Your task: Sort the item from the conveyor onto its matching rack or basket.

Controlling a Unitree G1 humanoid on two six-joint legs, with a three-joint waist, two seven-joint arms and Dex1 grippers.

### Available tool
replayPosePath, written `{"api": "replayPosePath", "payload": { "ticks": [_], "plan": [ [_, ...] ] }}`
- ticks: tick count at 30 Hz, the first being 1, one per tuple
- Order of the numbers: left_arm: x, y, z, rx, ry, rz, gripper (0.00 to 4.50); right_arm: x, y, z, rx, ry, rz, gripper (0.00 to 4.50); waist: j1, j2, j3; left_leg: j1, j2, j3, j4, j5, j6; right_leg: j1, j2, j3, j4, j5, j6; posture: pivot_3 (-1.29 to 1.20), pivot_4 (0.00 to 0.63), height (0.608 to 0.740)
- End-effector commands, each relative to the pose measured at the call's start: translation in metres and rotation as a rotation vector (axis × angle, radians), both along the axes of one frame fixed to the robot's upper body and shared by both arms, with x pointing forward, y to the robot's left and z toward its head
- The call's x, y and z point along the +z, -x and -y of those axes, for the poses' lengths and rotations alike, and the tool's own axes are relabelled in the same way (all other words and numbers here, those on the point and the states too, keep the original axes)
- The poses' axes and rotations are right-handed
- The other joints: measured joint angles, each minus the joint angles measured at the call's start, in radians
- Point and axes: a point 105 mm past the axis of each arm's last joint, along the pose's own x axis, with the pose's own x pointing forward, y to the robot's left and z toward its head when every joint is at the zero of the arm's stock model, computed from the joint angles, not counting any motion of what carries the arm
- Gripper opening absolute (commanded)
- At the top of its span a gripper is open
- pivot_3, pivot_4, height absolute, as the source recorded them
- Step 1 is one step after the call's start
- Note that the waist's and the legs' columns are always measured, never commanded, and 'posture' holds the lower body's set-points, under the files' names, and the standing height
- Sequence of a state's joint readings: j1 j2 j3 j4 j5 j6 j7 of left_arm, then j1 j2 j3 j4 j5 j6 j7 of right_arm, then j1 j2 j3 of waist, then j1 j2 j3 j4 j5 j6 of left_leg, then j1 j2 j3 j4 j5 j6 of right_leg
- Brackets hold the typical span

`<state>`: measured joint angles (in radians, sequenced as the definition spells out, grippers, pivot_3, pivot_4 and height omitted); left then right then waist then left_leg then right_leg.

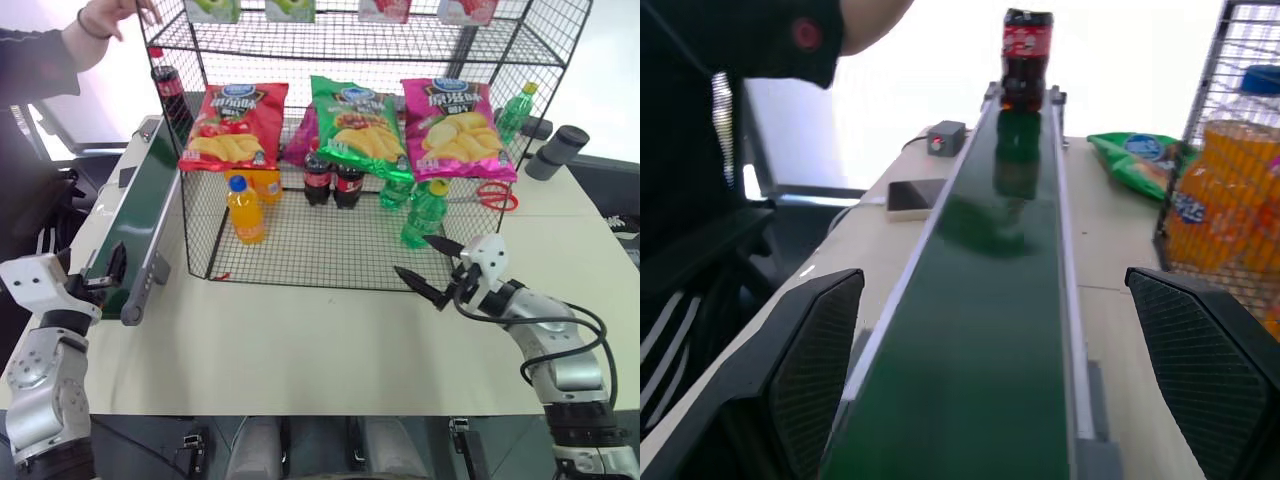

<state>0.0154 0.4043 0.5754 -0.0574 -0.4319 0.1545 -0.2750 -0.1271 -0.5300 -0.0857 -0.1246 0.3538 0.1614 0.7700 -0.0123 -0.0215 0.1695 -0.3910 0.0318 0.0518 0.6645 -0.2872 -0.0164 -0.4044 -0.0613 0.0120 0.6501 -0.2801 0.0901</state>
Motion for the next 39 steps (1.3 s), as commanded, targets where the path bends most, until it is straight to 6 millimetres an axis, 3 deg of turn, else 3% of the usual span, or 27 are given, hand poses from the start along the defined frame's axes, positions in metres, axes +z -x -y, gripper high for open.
{"api": "replayPosePath", "payload": {
  "ticks": [1, 10, 25, 33, 39],
  "plan": [
    [0.009, 0.0, -0.005, 0.03, -0.044, 0.03, 4.5, 0.02, 0.005, -0.014, 0.037, -0.019, 0.068, 4.47, 0.001, 0.0, 0.0, 0.0, 0.0, 0.0, 0.0, 0.0, 0.0, 0.0, 0.0, 0.0, 0.0, 0.0, 0.0, 0.0, 0.15, 0.74],
    [0.002, -0.011, 0.0, 0.022, -0.059, 0.012, 4.5, 0.025, 0.004, -0.025, -0.032, -0.081, 0.05, 4.47, 0.0, -0.001, -0.001, 0.0, 0.0, 0.0, 0.0, 0.0, 0.0, 0.0, -0.001, 0.0, 0.0, 0.0, 0.0, 0.0, 0.15, 0.74],
    [-0.005, -0.019, 0.003, 0.017, -0.045, 0.019, 4.5, 0.026, 0.014, -0.045, 0.106, -0.098, 0.029, 4.47, -0.001, -0.001, -0.001, 0.0, 0.0, 0.0, 0.0, 0.0, 0.0, 0.0, -0.001, -0.001, 0.0, 0.0, 0.0, 0.0, 0.15, 0.74],
    [-0.007, -0.02, 0.002, 0.012, -0.036, 0.013, 4.5, 0.032, 0.041, -0.066, 0.292, -0.131, -0.012, 4.47, -0.001, -0.001, -0.001, 0.0, 0.0, 0.0, 0.0, 0.0, 0.0, 0.0, -0.001, -0.001, 0.0, 0.0, 0.0, 0.0, 0.15, 0.74],
    [-0.006, -0.021, 0.002, 0.014, -0.035, 0.02, 4.5, 0.034, 0.048, -0.076, 0.343, -0.134, -0.017, 4.47, -0.001, -0.001, -0.001, 0.0, 0.0, -0.001, 0.0, 0.0, 0.0, 0.0, -0.001, -0.001, 0.0, 0.0, 0.0, 0.0, 0.15, 0.74]
  ]
}}
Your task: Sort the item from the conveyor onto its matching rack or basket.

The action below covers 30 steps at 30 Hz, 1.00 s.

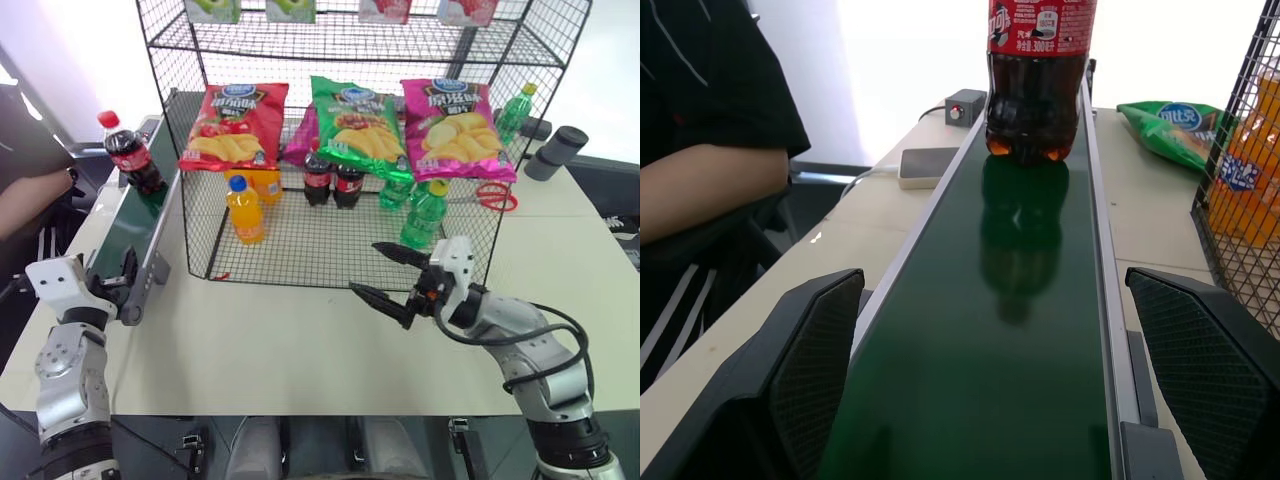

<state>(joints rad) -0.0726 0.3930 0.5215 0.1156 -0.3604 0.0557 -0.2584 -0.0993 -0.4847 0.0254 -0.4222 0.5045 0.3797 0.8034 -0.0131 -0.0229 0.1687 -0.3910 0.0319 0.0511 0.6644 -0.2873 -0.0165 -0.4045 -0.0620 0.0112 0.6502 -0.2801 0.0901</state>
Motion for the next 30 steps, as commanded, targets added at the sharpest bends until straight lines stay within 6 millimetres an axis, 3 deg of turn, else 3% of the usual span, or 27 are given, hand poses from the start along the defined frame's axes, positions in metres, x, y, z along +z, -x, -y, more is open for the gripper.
{"api": "replayPosePath", "payload": {
  "ticks": [1, 27, 30],
  "plan": [
    [0.012, -0.001, 0.0, -0.004, -0.029, 0.042, 4.5, 0.012, 0.007, -0.007, 0.041, -0.013, 0.046, 4.47, 0.0, 0.0, 0.0, 0.0, 0.0, 0.0, 0.0, 0.0, 0.0, 0.0, 0.0, 0.0, 0.0, 0.0, 0.0, 0.0, 0.15, 0.74],
    [0.02, 0.0, -0.001, 0.018, -0.012, 0.089, 4.5, -0.002, 0.011, -0.015, 0.073, -0.003, 0.023, 4.47, 0.0, 0.0, 0.0, 0.0, 0.0, 0.0, 0.0, 0.0, 0.0, 0.0, -0.001, 0.0, 0.0, 0.0, 0.0, 0.0, 0.15, 0.74],
    [0.021, 0.001, -0.003, 0.023, -0.021, 0.087, 3.6, -0.002, 0.012, -0.016, 0.074, -0.004, 0.023, 4.5, 0.0, 0.0, 0.0, 0.0, 0.0, 0.0, 0.0, 0.0, 0.0, 0.0, -0.001, 0.0, 0.0, 0.0, 0.0, 0.0, 0.15, 0.74]
  ]
}}
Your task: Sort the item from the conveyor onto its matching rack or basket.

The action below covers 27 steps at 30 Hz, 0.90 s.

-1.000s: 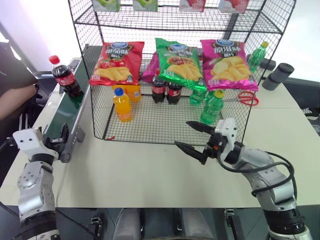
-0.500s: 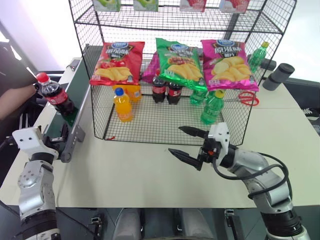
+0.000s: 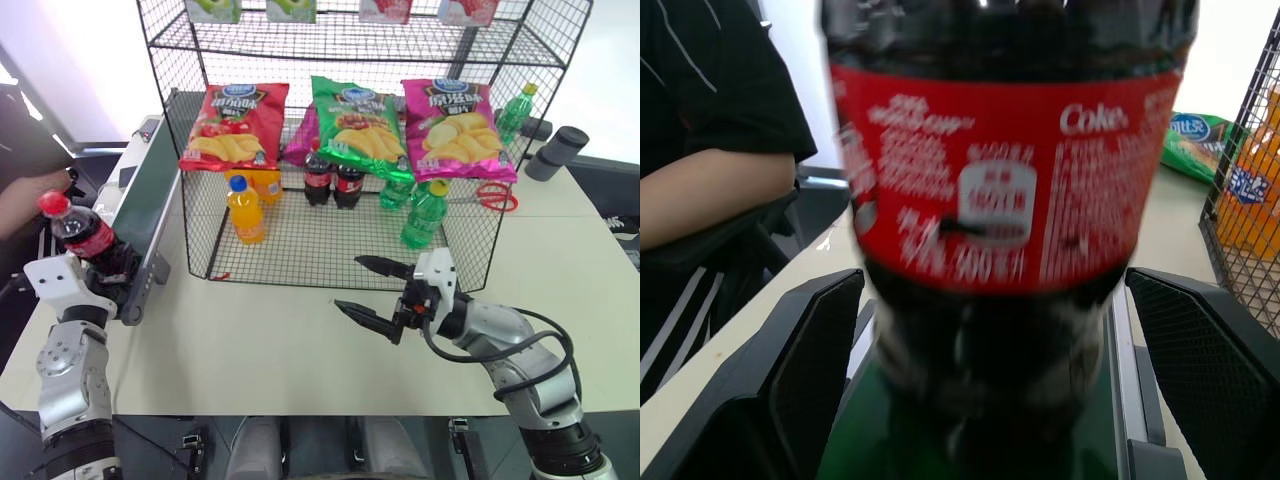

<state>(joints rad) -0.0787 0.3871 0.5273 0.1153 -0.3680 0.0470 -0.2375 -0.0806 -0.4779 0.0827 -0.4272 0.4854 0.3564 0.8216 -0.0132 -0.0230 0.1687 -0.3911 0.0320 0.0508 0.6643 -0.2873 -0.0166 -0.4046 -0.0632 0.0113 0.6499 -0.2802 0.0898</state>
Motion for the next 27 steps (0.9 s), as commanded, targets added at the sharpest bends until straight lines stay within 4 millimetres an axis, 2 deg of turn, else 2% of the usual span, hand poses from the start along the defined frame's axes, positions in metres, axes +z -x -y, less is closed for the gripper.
{"api": "replayPosePath", "payload": {
  "ticks": [1, 2, 6, 8, 10, 12, 13, 16, 19, 22, 24, 27],
  "plan": [
    [0.019, 0.002, -0.002, 0.004, -0.041, 0.065, 3.28, 0.006, 0.003, -0.004, 0.016, -0.015, 0.035, 4.5, 0.0, 0.0, 0.0, 0.0, 0.0, 0.0, 0.0, 0.0, 0.0, 0.0, 0.0, 0.0, 0.0, 0.0, 0.0, 0.0, 0.15, 0.74],
    [0.02, 0.002, -0.003, 0.008, -0.056, 0.061, 2.92, 0.006, 0.003, -0.005, 0.017, -0.015, 0.034, 4.5, 0.001, 0.0, 0.0, 0.0, 0.0, 0.0, 0.0, 0.0, 0.0, 0.0, 0.0, 0.0, 0.0, 0.0, 0.0, 0.0, 0.15, 0.74],
    [0.029, 0.005, -0.008, 0.005, -0.082, 0.083, 2.88, 0.006, 0.003, -0.005, 0.017, -0.013, 0.033, 4.5, 0.001, -0.001, 0.0, 0.0, 0.0, 0.0, 0.0, 0.0, 0.0, 0.0, 0.0, 0.0, 0.0, 0.0, 0.0, 0.0, 0.15, 0.74],
    [0.041, 0.007, -0.009, -0.023, -0.118, 0.108, 2.88, 0.006, 0.003, -0.005, 0.018, -0.012, 0.033, 4.5, 0.0, -0.001, 0.0, 0.0, 0.0, 0.0, 0.0, 0.0, 0.0, 0.0, -0.001, 0.0, 0.0, 0.0, 0.0, 0.0, 0.15, 0.74],
    [0.065, 0.01, -0.007, -0.092, -0.165, 0.152, 2.88, 0.008, 0.002, -0.004, 0.021, -0.009, 0.035, 4.5, -0.001, -0.002, 0.0, -0.001, 0.0, -0.001, 0.0, 0.0, 0.0, -0.001, -0.001, 0.0, -0.001, 0.0, 0.0, 0.0, 0.15, 0.74],
    [0.088, 0.014, 0.004, -0.227, -0.184, 0.181, 2.88, 0.01, 0.0, -0.004, 0.023, -0.008, 0.039, 4.5, -0.005, -0.006, 0.002, -0.002, 0.0, -0.001, -0.001, 0.0, 0.0, -0.002, -0.001, 0.0, -0.001, 0.0, -0.001, 0.0, 0.15, 0.74],
    [0.094, 0.016, 0.015, -0.329, -0.199, 0.164, 2.88, 0.011, -0.001, -0.004, 0.023, -0.006, 0.042, 4.5, -0.004, -0.006, 0.002, -0.002, 0.001, -0.001, -0.001, 0.0, 0.0, -0.003, -0.001, 0.0, -0.001, 0.0, -0.001, 0.0, 0.15, 0.74],
    [0.088, 0.024, 0.057, -0.624, -0.223, 0.043, 2.88, 0.012, -0.004, -0.004, 0.024, 0.001, 0.033, 4.5, -0.007, -0.003, 0.002, -0.003, 0.0, -0.001, -0.002, 0.0, -0.001, -0.003, -0.003, 0.0, -0.002, -0.002, -0.004, 0.0, 0.15, 0.74],
    [0.084, 0.03, 0.088, -0.799, -0.201, -0.017, 2.88, 0.013, -0.004, -0.007, 0.045, -0.001, 0.011, 4.5, -0.002, -0.002, 0.002, -0.002, -0.001, -0.001, -0.003, 0.0, -0.001, -0.002, -0.005, 0.0, -0.004, -0.002, -0.005, 0.0, 0.15, 0.74],
    [0.066, 0.033, 0.139, -1.006, -0.194, -0.077, 2.88, 0.019, -0.001, -0.012, 0.079, -0.03, 0.004, 4.5, -0.002, -0.001, 0.002, -0.003, -0.001, -0.001, -0.003, 0.0, -0.001, -0.002, -0.005, 0.0, -0.004, -0.003, -0.005, 0.0, 0.15, 0.74],
    [0.058, 0.032, 0.159, -1.075, -0.193, -0.089, 2.88, 0.022, 0.0, -0.014, 0.085, -0.035, 0.008, 4.5, -0.003, -0.001, 0.002, -0.003, -0.001, -0.001, -0.003, 0.0, -0.001, -0.003, -0.005, 0.0, -0.003, -0.003, -0.005, 0.0, 0.15, 0.74],
    [0.043, 0.028, 0.199, -1.228, -0.215, -0.084, 2.88, 0.027, 0.0, -0.021, 0.094, -0.055, 0.012, 4.5, -0.002, -0.001, 0.002, -0.003, -0.002, 0.0, -0.003, 0.0, -0.001, -0.003, -0.005, 0.0, -0.003, -0.003, -0.005, 0.0, 0.15, 0.74]
  ]
}}
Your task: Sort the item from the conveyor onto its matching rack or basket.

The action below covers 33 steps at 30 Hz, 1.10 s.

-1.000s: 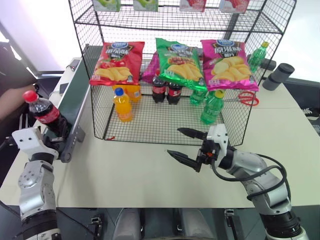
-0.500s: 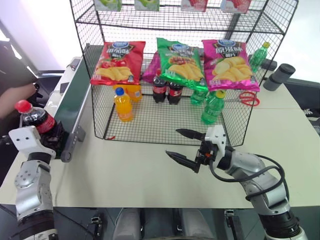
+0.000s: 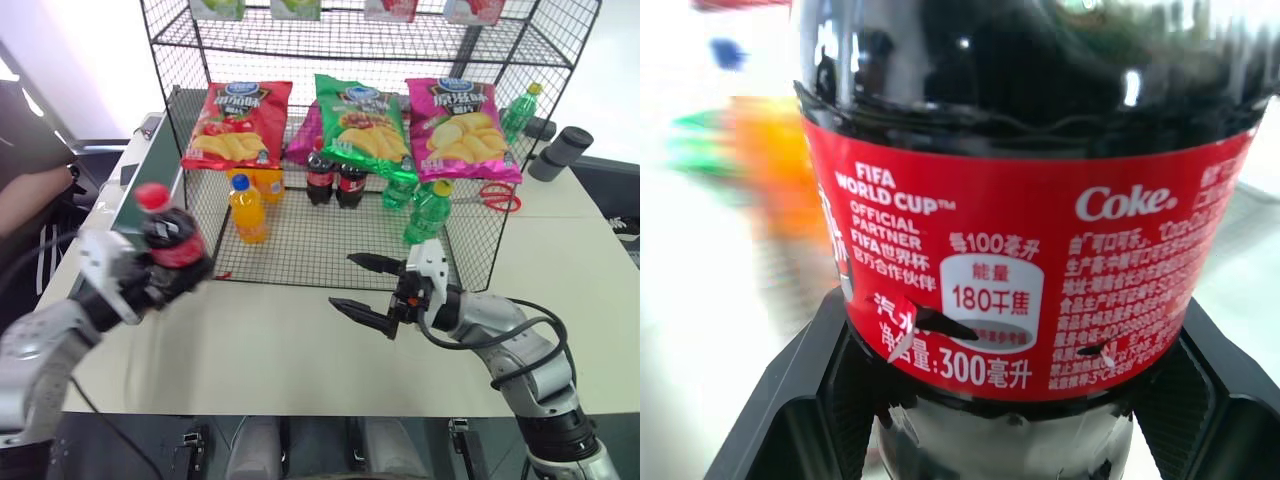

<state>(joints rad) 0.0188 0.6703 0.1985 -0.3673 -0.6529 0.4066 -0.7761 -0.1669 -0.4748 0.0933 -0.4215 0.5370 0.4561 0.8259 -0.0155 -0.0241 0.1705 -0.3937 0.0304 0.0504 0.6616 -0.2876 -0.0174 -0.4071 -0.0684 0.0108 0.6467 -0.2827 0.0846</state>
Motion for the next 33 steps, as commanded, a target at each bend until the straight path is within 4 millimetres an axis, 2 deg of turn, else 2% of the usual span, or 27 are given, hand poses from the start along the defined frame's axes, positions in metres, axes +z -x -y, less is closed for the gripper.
{"api": "replayPosePath", "payload": {
  "ticks": [1, 4, 10, 20, 23, 25, 26, 29, 33],
  "plan": [
    [0.003, -0.001, 0.042, -0.175, -0.038, 0.088, 2.88, 0.018, 0.006, -0.012, 0.038, -0.046, 0.048, 4.5, 0.001, 0.0, 0.0, 0.0, 0.0, 0.0, 0.0, 0.0, 0.0, 0.0, 0.001, 0.0, 0.0, 0.0, 0.0, 0.0, 0.15, 0.74],
    [-0.003, -0.002, 0.074, -0.329, -0.045, 0.108, 2.88, 0.02, 0.006, -0.017, 0.036, -0.061, 0.048, 4.5, -0.001, 0.0, 0.0, 0.0, 0.0, 0.0, 0.0, 0.0, 0.0, -0.001, 0.002, 0.0, 0.0, 0.0, 0.001, 0.0, 0.15, 0.74],
    [-0.004, -0.005, 0.11, -0.506, -0.038, 0.152, 2.88, 0.024, 0.006, -0.019, 0.011, -0.078, 0.053, 4.5, 0.003, 0.0, 0.0, -0.001, 0.001, 0.001, 0.001, 0.0, 0.001, -0.001, 0.005, 0.0, 0.001, 0.002, 0.004, 0.0, 0.15, 0.74],
    [-0.003, -0.006, 0.127, -0.587, -0.043, 0.177, 2.88, 0.022, 0.011, -0.022, 0.007, -0.079, 0.028, 4.5, 0.003, 0.0, 0.0, -0.001, 0.001, 0.0, 0.002, 0.0, 0.001, 0.0, 0.011, 0.0, 0.002, 0.002, 0.005, 0.0, 0.15, 0.74],
    [-0.001, -0.008, 0.128, -0.58, -0.042, 0.184, 2.88, 0.019, 0.012, -0.022, 0.012, -0.066, 0.013, 3.78, 0.003, 0.0, 0.0, -0.001, 0.001, 0.0, 0.003, 0.0, 0.001, 0.0, 0.011, 0.0, 0.002, 0.002, 0.005, 0.0, 0.15, 0.74],
    [0.0, -0.008, 0.129, -0.578, -0.041, 0.189, 2.88, 0.019, 0.012, -0.022, 0.017, -0.069, 0.014, 2.99, 0.003, 0.0, 0.0, -0.001, 0.001, 0.0, 0.003, 0.0, 0.001, 0.0, 0.011, 0.0, 0.002, 0.002, 0.005, 0.0, 0.15, 0.74],
    [0.0, -0.008, 0.129, -0.581, -0.032, 0.175, 2.88, 0.02, 0.011, -0.022, 0.017, -0.07, 0.019, 2.96, 0.003, 0.0, 0.0, -0.001, 0.001, 0.0, 0.003, 0.0, 0.001, 0.0, 0.012, 0.0, 0.002, 0.002, 0.005, 0.0, 0.15, 0.74],
    [-0.004, -0.009, 0.125, -0.564, -0.037, 0.142, 4.33, 0.021, 0.007, -0.022, 0.005, -0.071, 0.036, 2.96, 0.003, 0.0, 0.0, -0.001, 0.001, 0.0, 0.003, 0.0, 0.001, 0.0, 0.012, 0.0, 0.002, 0.002, 0.005, 0.0, 0.15, 0.74],
    [-0.012, -0.019, 0.111, -0.453, -0.071, 0.146, 4.43, 0.023, 0.0, -0.022, -0.025, -0.075, 0.064, 2.96, 0.002, 0.0, 0.0, -0.001, 0.001, 0.0, 0.003, 0.0, 0.001, 0.0, 0.012, 0.0, 0.002, 0.002, 0.005, 0.0, 0.15, 0.74]
  ]
}}
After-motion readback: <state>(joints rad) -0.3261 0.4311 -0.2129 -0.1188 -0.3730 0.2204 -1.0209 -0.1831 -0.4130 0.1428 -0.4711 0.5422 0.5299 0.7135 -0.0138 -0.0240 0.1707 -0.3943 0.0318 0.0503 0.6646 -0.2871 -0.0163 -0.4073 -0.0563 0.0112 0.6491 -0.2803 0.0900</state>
